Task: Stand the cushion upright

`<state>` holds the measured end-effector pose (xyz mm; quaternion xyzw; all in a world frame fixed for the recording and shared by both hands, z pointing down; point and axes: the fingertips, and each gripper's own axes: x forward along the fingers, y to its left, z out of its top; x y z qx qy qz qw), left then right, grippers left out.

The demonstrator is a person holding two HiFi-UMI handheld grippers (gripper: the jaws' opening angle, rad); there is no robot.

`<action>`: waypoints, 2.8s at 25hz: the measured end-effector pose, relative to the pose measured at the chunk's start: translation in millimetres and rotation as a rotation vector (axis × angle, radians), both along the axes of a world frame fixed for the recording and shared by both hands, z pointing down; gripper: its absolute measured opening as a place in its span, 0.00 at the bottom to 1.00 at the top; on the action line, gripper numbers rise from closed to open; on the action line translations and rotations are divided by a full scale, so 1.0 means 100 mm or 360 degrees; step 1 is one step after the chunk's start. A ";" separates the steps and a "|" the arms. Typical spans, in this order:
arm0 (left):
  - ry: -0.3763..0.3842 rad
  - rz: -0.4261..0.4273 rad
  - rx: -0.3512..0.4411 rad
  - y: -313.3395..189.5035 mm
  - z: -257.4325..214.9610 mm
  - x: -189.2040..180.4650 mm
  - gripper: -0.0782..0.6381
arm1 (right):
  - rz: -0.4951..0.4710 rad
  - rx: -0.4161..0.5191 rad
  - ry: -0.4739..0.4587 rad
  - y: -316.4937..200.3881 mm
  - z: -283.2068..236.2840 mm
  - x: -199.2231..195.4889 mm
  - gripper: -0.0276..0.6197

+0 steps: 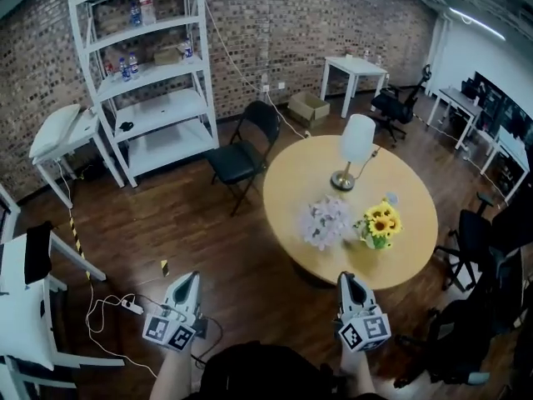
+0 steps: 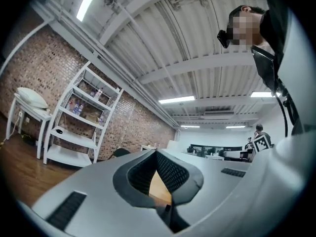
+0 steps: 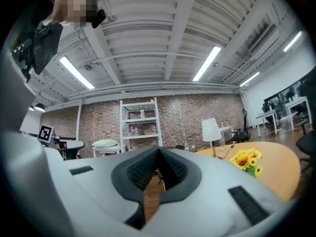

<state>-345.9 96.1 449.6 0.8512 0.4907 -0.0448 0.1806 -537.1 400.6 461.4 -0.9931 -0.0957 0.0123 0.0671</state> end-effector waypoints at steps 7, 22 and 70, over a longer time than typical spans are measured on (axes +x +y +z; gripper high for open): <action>0.0062 -0.0409 0.0036 -0.35 -0.21 -0.03 0.11 | -0.0346 0.0052 -0.0010 -0.02 0.17 0.58 0.05; -0.0051 -0.0829 0.0127 -0.63 -0.02 -0.62 0.11 | -0.1063 0.0236 -0.0062 -0.70 0.56 1.42 0.05; -0.0102 -0.2577 -0.0023 -7.72 0.57 0.07 0.11 | -0.2481 -0.0099 -0.0171 -8.76 0.43 4.91 0.05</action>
